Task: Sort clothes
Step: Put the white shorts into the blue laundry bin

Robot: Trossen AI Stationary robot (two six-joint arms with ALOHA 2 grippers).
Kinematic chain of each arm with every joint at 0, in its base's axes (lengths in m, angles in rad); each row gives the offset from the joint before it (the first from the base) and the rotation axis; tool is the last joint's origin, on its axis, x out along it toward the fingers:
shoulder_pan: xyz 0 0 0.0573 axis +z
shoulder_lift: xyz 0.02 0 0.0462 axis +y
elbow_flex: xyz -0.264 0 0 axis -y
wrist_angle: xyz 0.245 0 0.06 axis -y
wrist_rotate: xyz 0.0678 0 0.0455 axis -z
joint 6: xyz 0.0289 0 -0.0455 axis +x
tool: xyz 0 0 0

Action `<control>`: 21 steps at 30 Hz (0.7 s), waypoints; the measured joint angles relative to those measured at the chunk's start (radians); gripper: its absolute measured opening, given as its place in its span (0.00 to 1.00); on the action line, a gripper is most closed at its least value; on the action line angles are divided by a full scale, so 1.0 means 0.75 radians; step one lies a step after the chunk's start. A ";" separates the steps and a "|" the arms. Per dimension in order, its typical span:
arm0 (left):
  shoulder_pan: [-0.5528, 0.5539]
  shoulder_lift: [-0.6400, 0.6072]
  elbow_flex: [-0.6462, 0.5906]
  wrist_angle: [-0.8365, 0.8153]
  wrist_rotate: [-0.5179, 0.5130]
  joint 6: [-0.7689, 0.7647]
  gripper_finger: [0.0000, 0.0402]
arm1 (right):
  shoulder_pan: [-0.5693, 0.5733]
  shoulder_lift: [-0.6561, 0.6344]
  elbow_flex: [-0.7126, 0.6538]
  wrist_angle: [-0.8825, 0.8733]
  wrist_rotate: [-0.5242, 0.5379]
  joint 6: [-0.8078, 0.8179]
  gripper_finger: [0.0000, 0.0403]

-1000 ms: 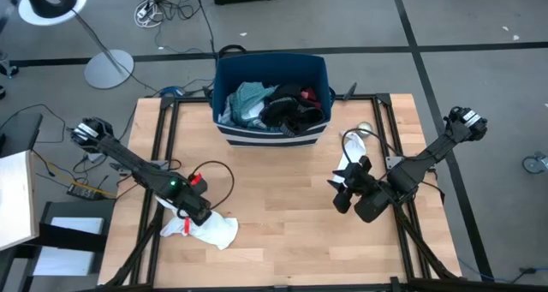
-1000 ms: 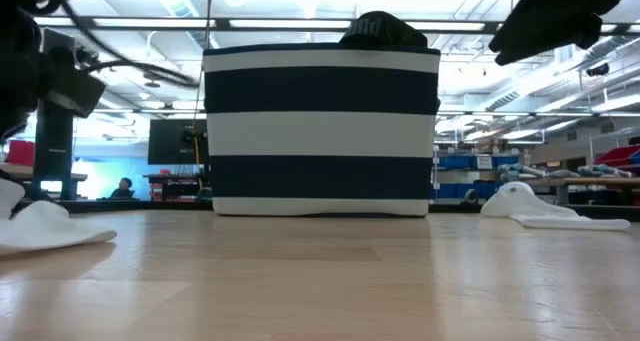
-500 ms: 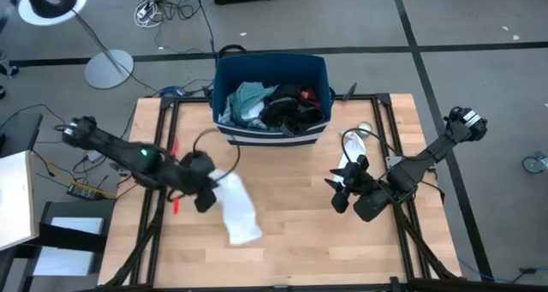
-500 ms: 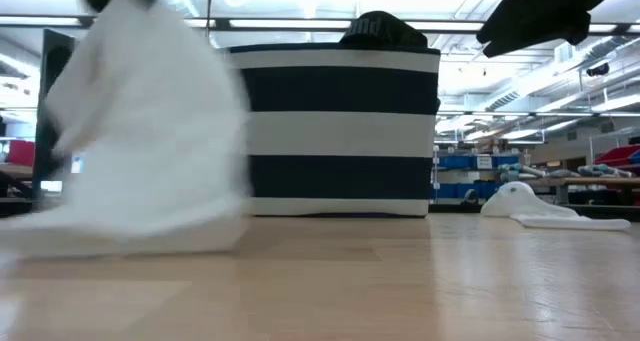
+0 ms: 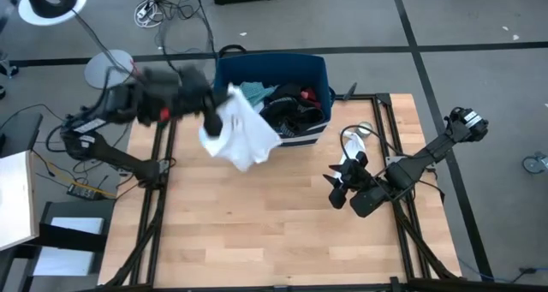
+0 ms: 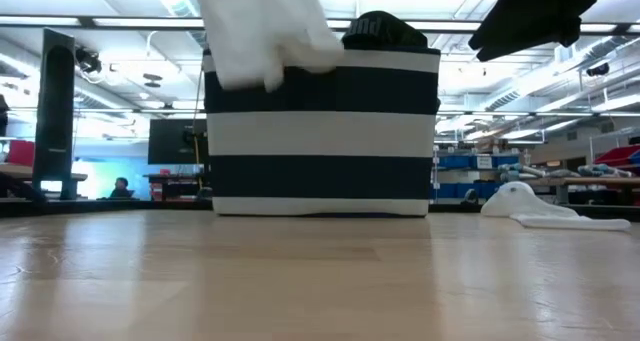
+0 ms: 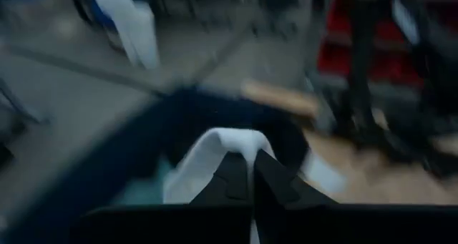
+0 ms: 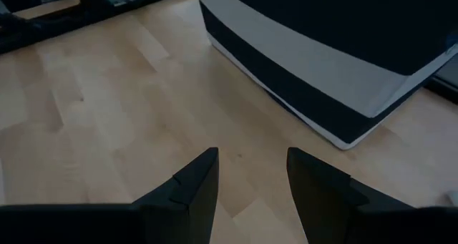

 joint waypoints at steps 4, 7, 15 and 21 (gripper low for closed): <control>0.164 0.109 0.212 0.135 0.000 0.194 0.00 | -0.010 0.000 0.000 0.000 0.000 -0.018 0.41; 0.263 0.203 0.305 0.216 0.008 0.282 0.00 | -0.011 0.000 0.000 0.000 -0.001 -0.020 0.41; 0.466 0.438 0.368 0.319 0.223 0.297 0.00 | -0.011 0.000 0.001 -0.007 -0.001 -0.021 0.41; 0.545 0.609 0.367 0.121 0.478 0.216 0.02 | -0.011 0.000 0.001 -0.013 -0.002 -0.021 0.41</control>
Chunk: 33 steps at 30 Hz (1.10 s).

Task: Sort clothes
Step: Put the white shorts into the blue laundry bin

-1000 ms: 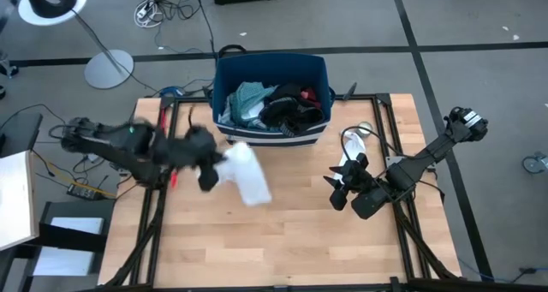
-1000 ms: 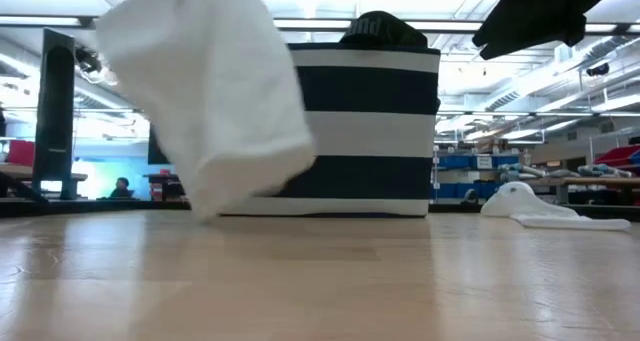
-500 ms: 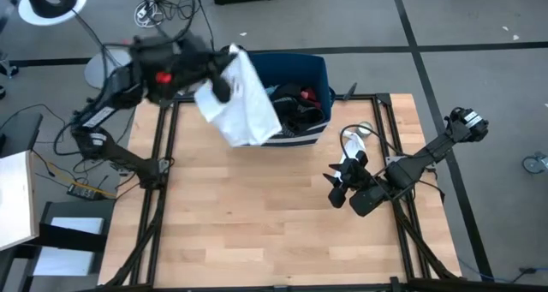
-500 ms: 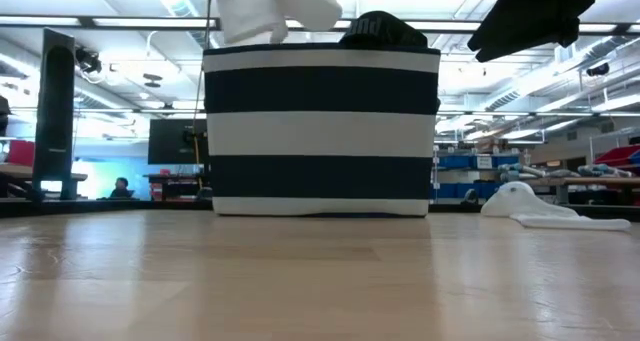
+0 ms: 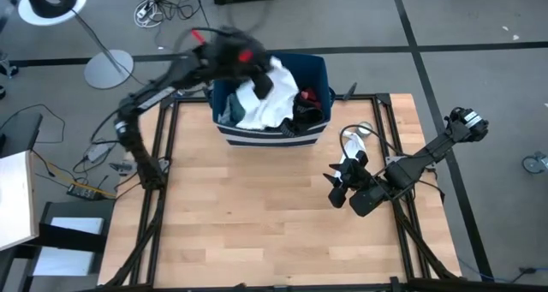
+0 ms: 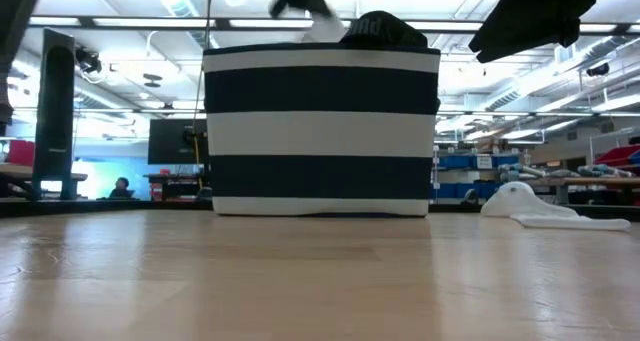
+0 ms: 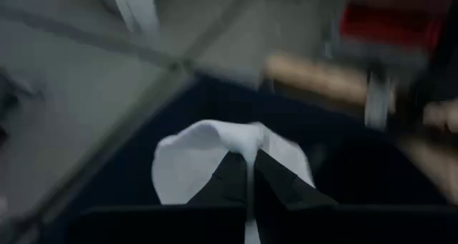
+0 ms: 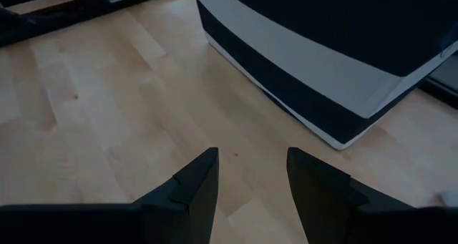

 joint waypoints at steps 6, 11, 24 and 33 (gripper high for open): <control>0.001 0.220 -0.003 -0.119 0.169 0.041 0.03 | 0.000 0.001 0.000 -0.004 -0.001 0.001 0.41; -0.005 0.406 -0.002 -0.120 0.241 0.006 0.06 | 0.000 0.002 0.000 -0.003 -0.009 0.001 0.41; -0.004 0.691 0.005 -0.099 0.268 -0.001 0.27 | -0.011 0.084 0.000 -0.006 -0.013 0.003 0.41; -0.004 0.654 0.127 -0.231 0.276 0.081 0.27 | -0.012 0.081 0.000 -0.025 -0.013 0.018 0.41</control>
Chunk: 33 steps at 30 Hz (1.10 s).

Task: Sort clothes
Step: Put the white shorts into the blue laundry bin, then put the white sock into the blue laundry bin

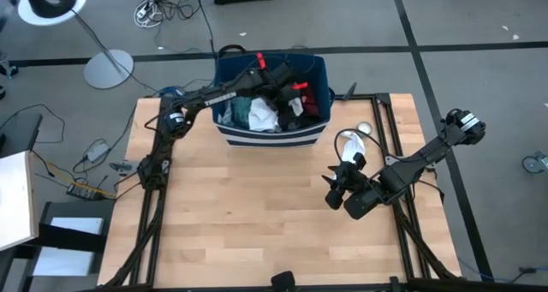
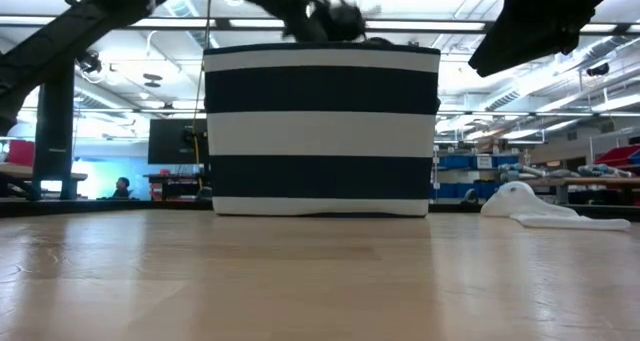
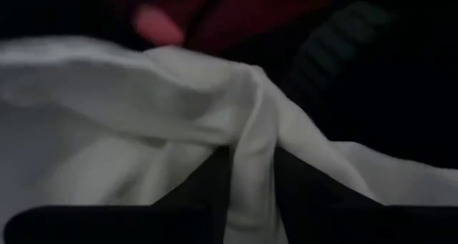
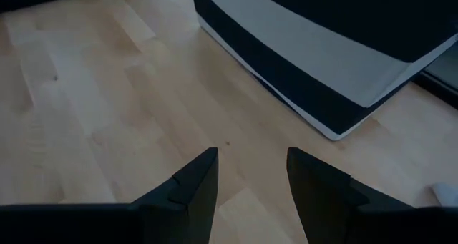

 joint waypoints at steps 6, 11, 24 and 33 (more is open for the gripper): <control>-0.008 -0.072 0.274 -0.239 0.018 0.064 0.27 | 0.000 -0.011 0.000 -0.093 -0.003 0.165 0.40; -0.022 -0.297 0.193 -0.261 0.156 0.068 0.27 | -0.001 -0.009 -0.013 -0.362 -0.102 0.580 0.37; -0.209 -0.674 0.168 -0.582 0.165 0.115 0.27 | -0.013 0.000 -0.405 -0.077 -0.329 0.943 0.36; -0.409 -1.000 -0.434 -0.321 0.038 -0.028 0.27 | -0.109 0.000 -0.584 0.061 -0.388 0.964 0.36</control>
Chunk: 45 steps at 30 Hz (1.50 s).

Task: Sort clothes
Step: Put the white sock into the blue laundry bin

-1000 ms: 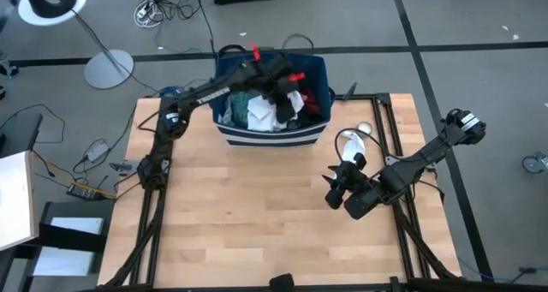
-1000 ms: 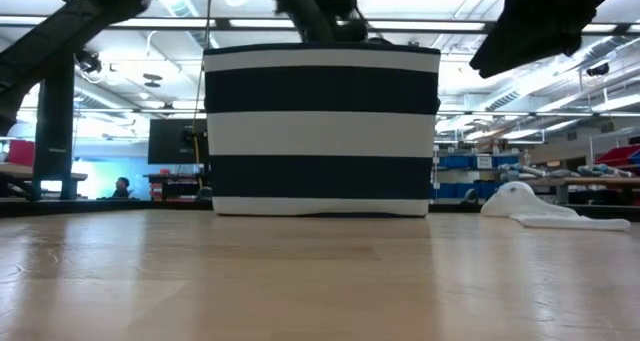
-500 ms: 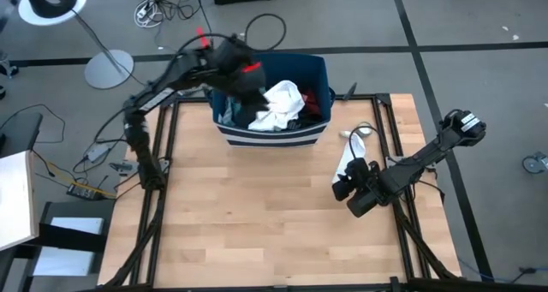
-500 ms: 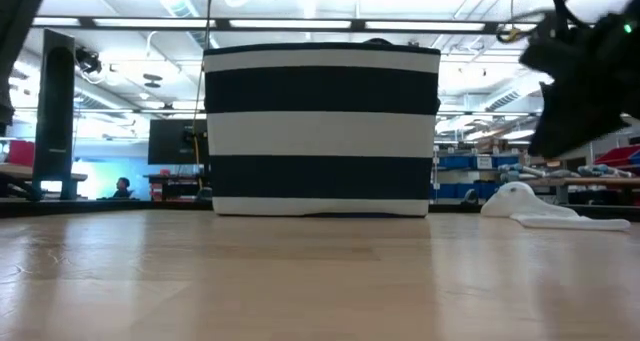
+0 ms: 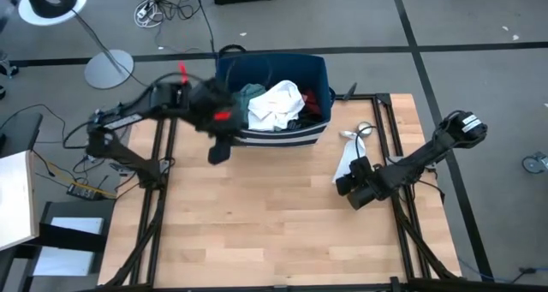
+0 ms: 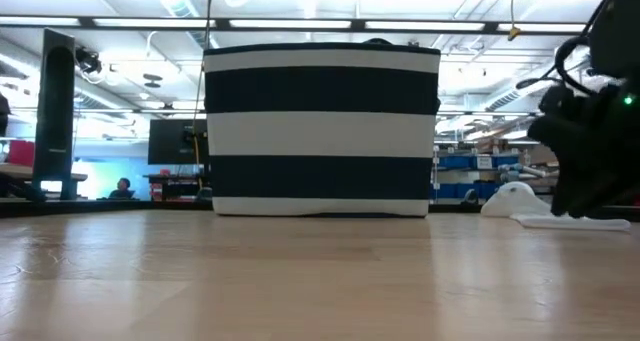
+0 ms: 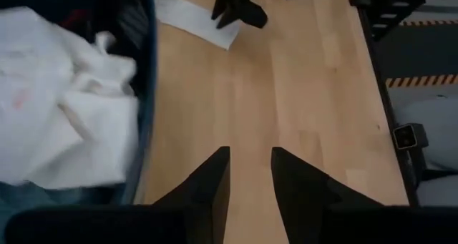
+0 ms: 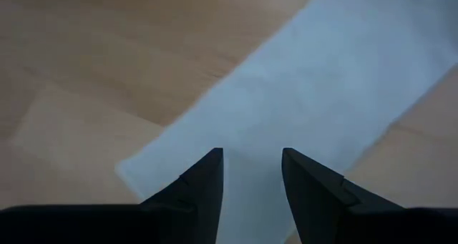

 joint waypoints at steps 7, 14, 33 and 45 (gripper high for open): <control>-0.093 -0.351 -0.628 0.383 -0.022 -0.208 0.27 | -0.088 -0.002 -0.066 0.029 -0.050 -0.058 0.32; -0.161 -0.717 -1.085 0.593 -0.166 -0.461 0.27 | -0.142 0.001 -0.003 -0.002 -0.074 -0.251 0.03; -0.195 -1.045 -2.108 1.396 -0.270 -0.676 0.27 | -0.217 -0.007 1.358 -1.117 0.343 -0.715 0.00; -0.195 -1.044 -2.263 1.738 -0.275 -0.686 0.27 | -0.605 0.224 2.014 -0.273 0.243 -2.060 0.00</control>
